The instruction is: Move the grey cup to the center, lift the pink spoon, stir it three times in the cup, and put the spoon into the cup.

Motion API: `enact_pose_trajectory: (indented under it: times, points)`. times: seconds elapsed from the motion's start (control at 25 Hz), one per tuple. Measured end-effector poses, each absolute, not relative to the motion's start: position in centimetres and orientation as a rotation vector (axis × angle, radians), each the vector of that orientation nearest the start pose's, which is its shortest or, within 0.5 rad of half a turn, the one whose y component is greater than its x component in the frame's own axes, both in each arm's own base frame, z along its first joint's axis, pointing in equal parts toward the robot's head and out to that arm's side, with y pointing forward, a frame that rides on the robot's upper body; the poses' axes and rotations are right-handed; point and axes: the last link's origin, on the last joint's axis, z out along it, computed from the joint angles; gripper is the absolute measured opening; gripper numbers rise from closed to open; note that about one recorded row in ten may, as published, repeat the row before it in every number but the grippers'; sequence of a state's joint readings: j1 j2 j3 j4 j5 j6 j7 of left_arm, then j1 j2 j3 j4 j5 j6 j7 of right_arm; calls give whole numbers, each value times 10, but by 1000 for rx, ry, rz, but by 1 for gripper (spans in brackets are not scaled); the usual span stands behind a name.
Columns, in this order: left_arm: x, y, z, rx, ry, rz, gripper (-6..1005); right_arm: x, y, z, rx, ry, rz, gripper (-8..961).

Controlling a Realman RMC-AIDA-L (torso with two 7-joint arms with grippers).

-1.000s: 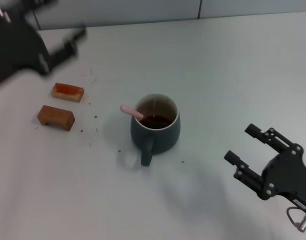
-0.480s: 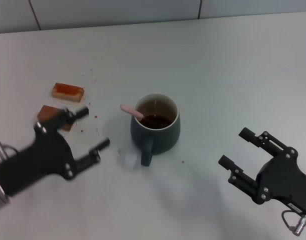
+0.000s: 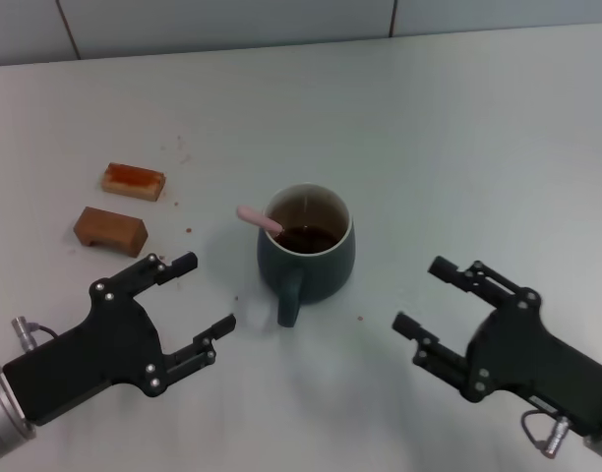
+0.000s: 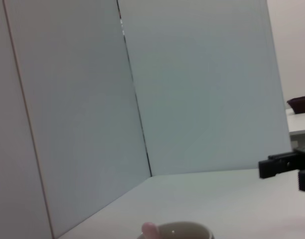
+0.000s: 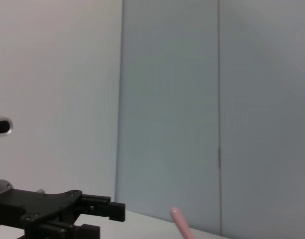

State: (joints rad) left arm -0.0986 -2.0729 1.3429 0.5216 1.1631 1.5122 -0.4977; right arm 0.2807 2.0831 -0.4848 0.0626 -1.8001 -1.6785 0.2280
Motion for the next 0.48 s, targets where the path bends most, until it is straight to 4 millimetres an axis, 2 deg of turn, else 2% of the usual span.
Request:
enact_pose_trajectory:
  times: [0.48]
  points:
    - [-298, 217, -43, -2437, -27, -869, 703, 292, 198, -77, -2317, 213, 1021, 676]
